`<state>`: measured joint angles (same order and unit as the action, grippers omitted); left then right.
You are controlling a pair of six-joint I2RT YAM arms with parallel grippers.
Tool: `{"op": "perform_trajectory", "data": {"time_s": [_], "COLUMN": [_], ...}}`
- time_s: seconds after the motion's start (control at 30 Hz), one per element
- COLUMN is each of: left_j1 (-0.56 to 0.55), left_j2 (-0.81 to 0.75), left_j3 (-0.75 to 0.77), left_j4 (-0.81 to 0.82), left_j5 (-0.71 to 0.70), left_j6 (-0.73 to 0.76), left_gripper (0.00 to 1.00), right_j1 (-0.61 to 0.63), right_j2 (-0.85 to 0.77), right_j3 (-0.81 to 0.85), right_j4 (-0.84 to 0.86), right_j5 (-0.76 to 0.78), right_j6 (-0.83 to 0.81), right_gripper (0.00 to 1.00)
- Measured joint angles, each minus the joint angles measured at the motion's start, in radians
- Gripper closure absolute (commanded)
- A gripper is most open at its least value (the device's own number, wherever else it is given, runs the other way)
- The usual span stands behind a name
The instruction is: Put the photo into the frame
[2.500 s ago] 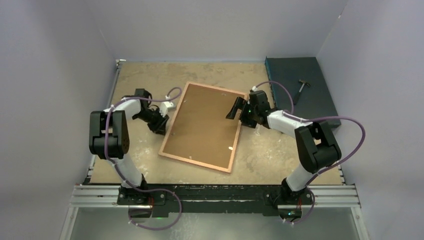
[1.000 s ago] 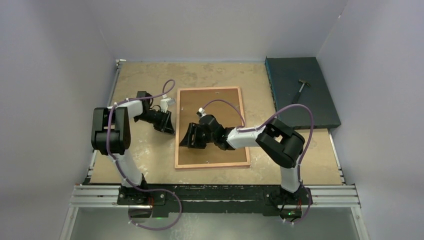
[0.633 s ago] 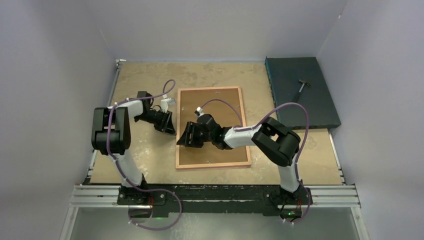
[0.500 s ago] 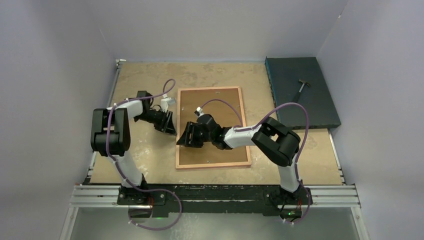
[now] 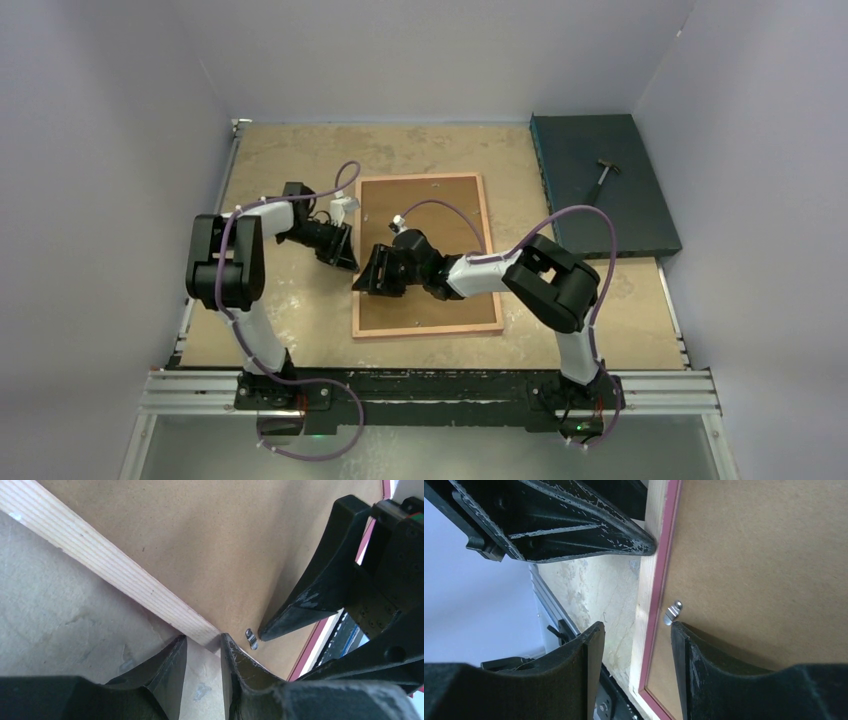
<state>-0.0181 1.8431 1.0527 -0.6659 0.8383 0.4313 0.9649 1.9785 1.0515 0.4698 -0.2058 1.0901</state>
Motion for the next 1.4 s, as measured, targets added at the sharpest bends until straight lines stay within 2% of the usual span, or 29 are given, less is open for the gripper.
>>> {"op": "perform_trajectory", "data": {"time_s": [0.47,0.8,1.07,1.17,1.4], "left_j1": [-0.010,-0.008,-0.008,-0.006,0.001], "left_j2": [0.008,0.008,0.008,0.008,0.008], "left_j3": [-0.002,-0.004,-0.004,-0.004,0.026], "left_j4": [0.008,0.009,0.006,0.003,-0.053], "left_j5": [0.003,0.006,0.008,0.010,0.011], "left_j6": [-0.039,-0.047,-0.046,-0.045,0.004], "left_gripper": [0.83,0.94,0.96,0.95,0.70], "right_j1": [0.003,0.006,0.006,0.006,-0.011], "right_j2": [0.014,0.055,0.056,0.053,-0.073], "right_j3": [0.000,0.048,0.052,0.056,-0.009], "right_j4": [0.023,0.031,0.023,0.015,-0.029], "right_j5": [-0.004,-0.003,-0.006,-0.008,-0.008], "right_j6": [0.018,0.017,0.010,-0.003,-0.045], "right_gripper": [0.47,0.49,0.48,0.42,0.18]}}
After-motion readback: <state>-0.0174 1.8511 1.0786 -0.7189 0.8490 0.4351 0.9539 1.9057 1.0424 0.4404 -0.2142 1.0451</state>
